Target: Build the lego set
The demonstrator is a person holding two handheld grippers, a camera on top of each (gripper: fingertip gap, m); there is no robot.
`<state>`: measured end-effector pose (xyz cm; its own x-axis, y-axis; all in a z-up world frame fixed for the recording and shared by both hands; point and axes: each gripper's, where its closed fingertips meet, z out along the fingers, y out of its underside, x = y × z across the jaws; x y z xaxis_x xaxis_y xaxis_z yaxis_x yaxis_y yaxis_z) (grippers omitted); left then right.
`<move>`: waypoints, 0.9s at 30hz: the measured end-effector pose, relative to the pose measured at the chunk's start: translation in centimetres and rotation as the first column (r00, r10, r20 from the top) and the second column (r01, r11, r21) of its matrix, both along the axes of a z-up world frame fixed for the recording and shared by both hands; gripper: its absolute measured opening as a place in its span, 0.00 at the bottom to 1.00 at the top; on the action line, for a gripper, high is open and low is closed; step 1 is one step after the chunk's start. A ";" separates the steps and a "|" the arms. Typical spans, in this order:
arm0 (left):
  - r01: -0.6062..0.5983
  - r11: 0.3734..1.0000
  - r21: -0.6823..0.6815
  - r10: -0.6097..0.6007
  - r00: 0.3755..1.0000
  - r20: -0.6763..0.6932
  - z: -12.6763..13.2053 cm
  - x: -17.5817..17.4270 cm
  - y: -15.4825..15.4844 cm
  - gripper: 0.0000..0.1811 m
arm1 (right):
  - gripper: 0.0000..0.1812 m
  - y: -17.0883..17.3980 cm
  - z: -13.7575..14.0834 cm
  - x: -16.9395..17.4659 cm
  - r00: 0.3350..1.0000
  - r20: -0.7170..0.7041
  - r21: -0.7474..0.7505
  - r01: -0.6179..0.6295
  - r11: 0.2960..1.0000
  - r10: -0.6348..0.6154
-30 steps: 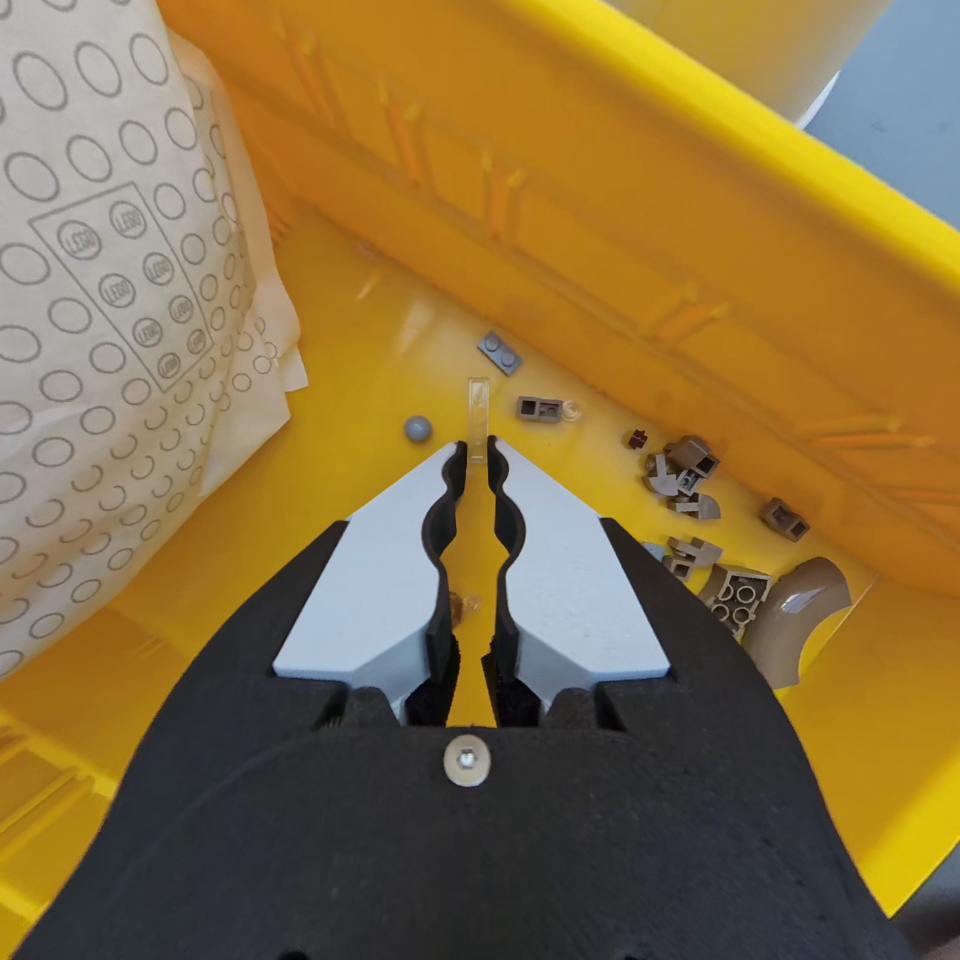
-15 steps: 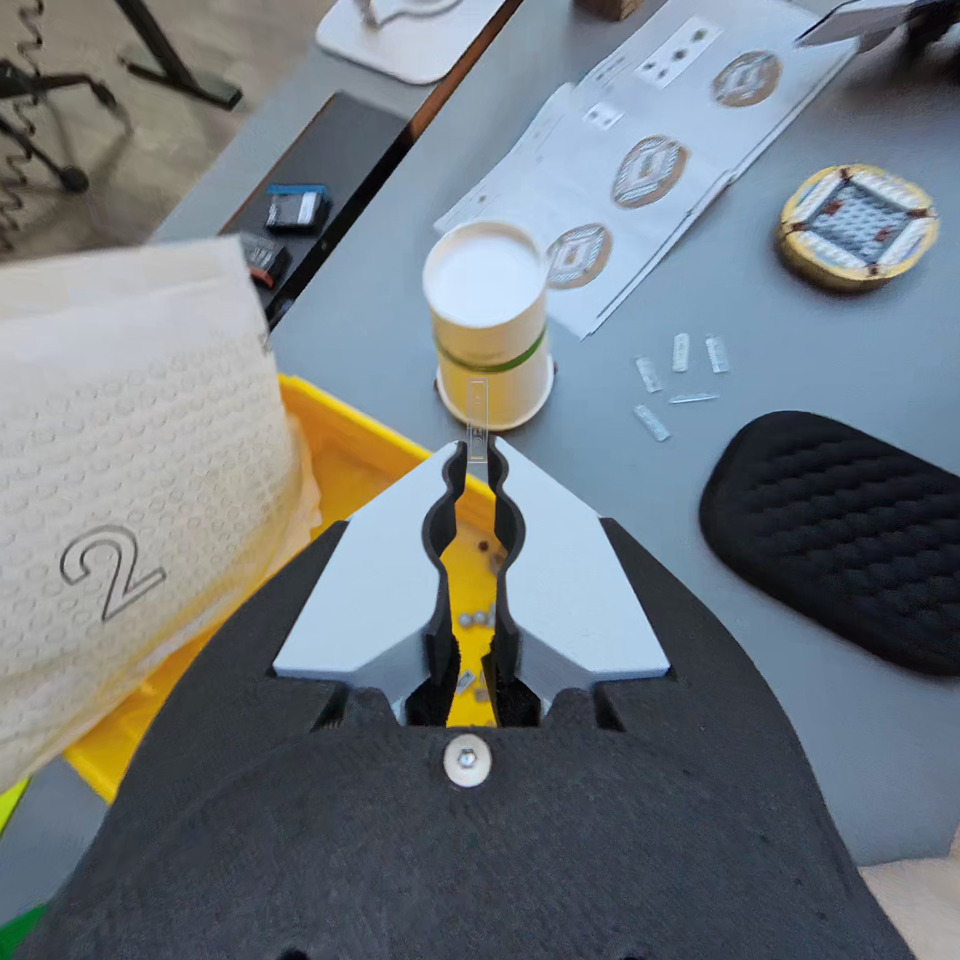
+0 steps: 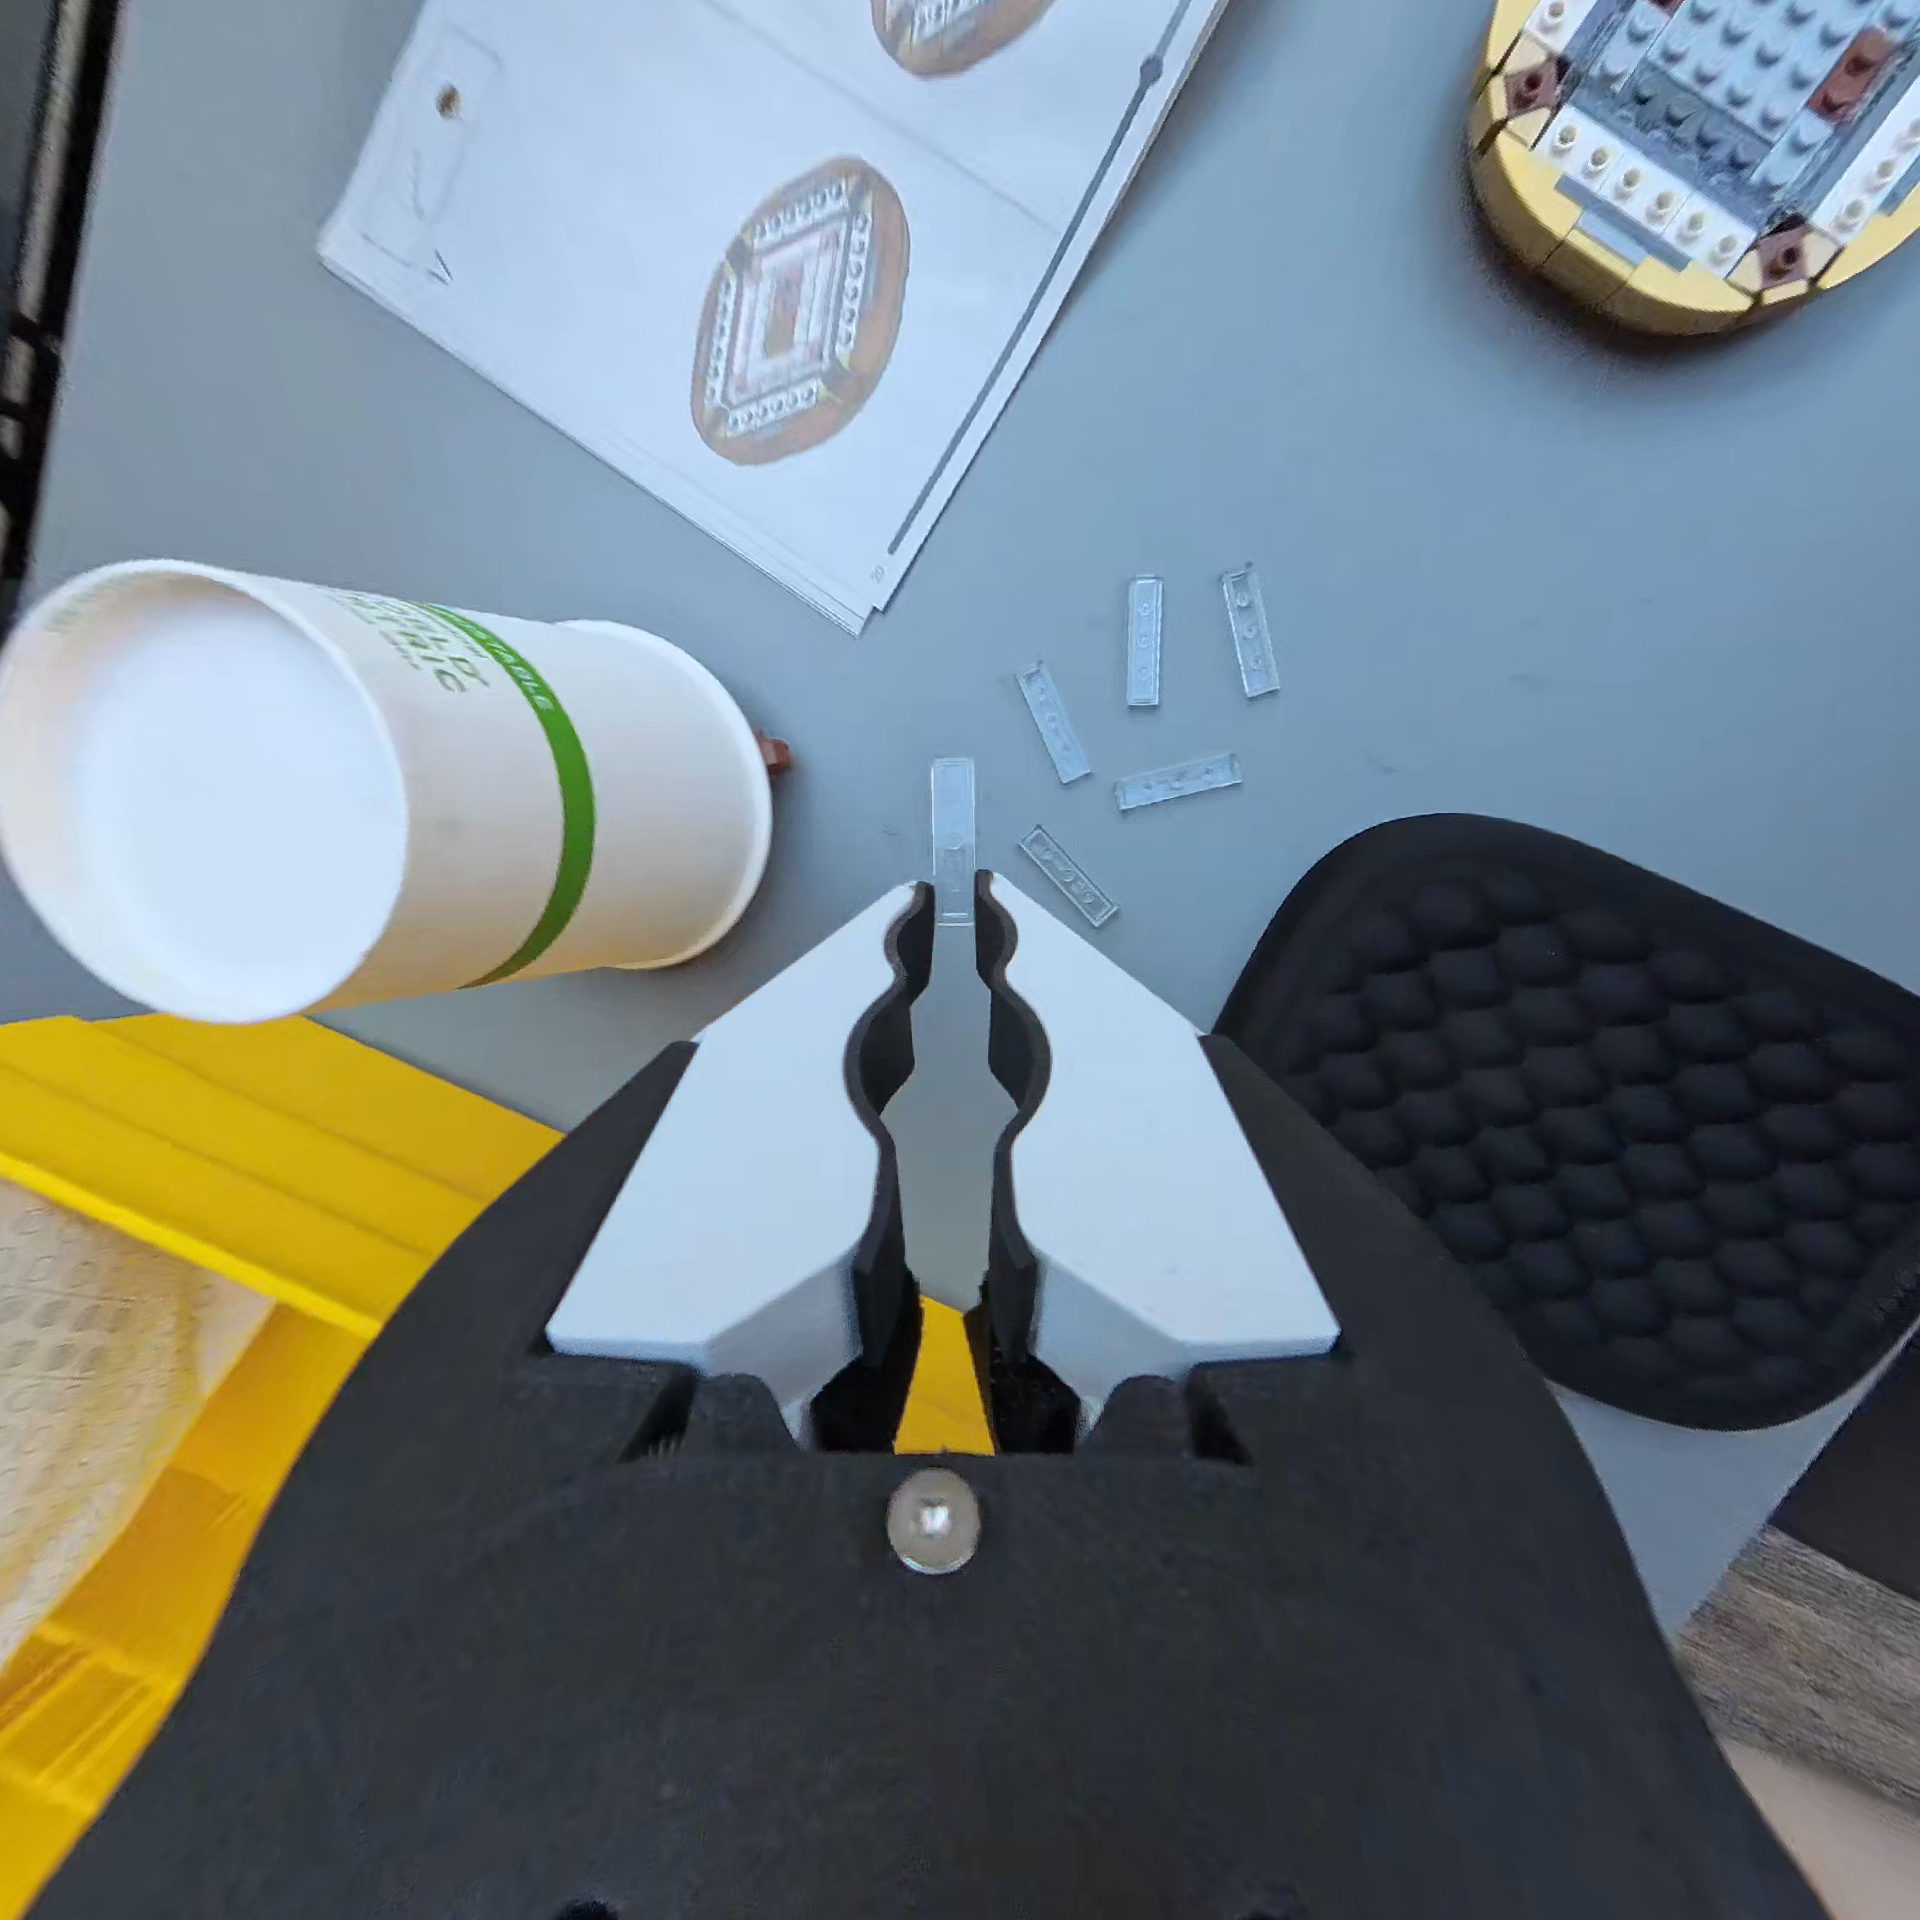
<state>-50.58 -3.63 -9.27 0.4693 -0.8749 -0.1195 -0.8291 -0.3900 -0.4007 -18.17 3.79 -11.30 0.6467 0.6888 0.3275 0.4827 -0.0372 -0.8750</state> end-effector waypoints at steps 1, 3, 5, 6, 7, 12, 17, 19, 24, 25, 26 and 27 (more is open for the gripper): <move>-0.013 1.000 -0.029 0.012 1.000 -0.006 -0.7 0.3 -0.1 0.03 | 0.18 0.0 0.0 0.0 1.000 0.001 0.000 -0.001 1.000 0.001; -0.024 0.998 -0.051 0.025 1.000 0.002 -1.4 0.8 0.2 0.03 | 0.18 0.0 -0.1 0.0 1.000 0.004 0.000 -0.002 1.000 0.002; -0.050 0.996 -0.067 0.049 0.999 -0.020 -2.0 0.7 0.4 0.03 | 0.18 0.0 -0.1 -0.1 1.000 0.008 -0.002 -0.002 1.000 0.002; -0.063 0.997 -0.054 0.061 0.997 -0.038 -2.2 0.5 0.7 0.03 | 0.18 0.0 -0.2 -0.1 1.000 0.009 -0.004 -0.002 1.000 0.002; -0.070 0.996 -0.047 0.067 0.996 -0.053 -2.5 0.4 0.9 0.03 | 0.18 0.0 -0.2 0.0 1.000 0.011 -0.005 0.000 1.000 0.000; -0.117 0.985 -0.130 0.108 0.991 -0.073 -4.1 0.4 0.3 0.03 | 0.18 0.1 -0.2 0.0 1.000 0.013 -0.005 0.003 1.000 -0.003; -0.176 0.956 -0.235 0.168 0.984 -0.053 -5.2 0.2 -0.2 0.03 | 0.18 0.0 -0.2 0.0 1.000 0.017 -0.003 0.002 1.000 -0.002; -0.187 0.955 -0.231 0.177 0.982 -0.066 -5.3 0.0 0.0 0.03 | 0.18 0.0 -0.2 0.0 1.000 0.017 -0.003 0.001 1.000 -0.001; -0.208 0.961 -0.183 0.182 0.972 -0.148 -6.0 -1.3 0.3 0.03 | 0.18 0.0 -0.2 -0.1 1.000 0.018 -0.003 0.000 1.000 0.000; -0.212 0.960 -0.181 0.185 0.970 -0.157 -6.1 -1.4 0.4 0.03 | 0.18 0.0 -0.2 -0.1 1.000 0.018 -0.004 0.000 1.000 0.000; -0.215 0.960 -0.181 0.186 0.969 -0.162 -6.2 -1.5 0.4 0.03 | 0.18 0.0 -0.3 0.0 1.000 0.019 -0.005 0.000 1.000 0.000; -0.219 0.959 -0.181 0.189 0.967 -0.168 -6.3 -1.6 0.4 0.03 | 0.18 0.0 -0.3 -0.1 1.000 0.019 -0.005 0.000 1.000 0.000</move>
<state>-52.21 -3.19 -15.55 0.6304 -0.7754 -0.0364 -0.7676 -0.6157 -0.1781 -18.23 3.82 -11.57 0.6407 0.6904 0.3359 0.4989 -0.0418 -0.8657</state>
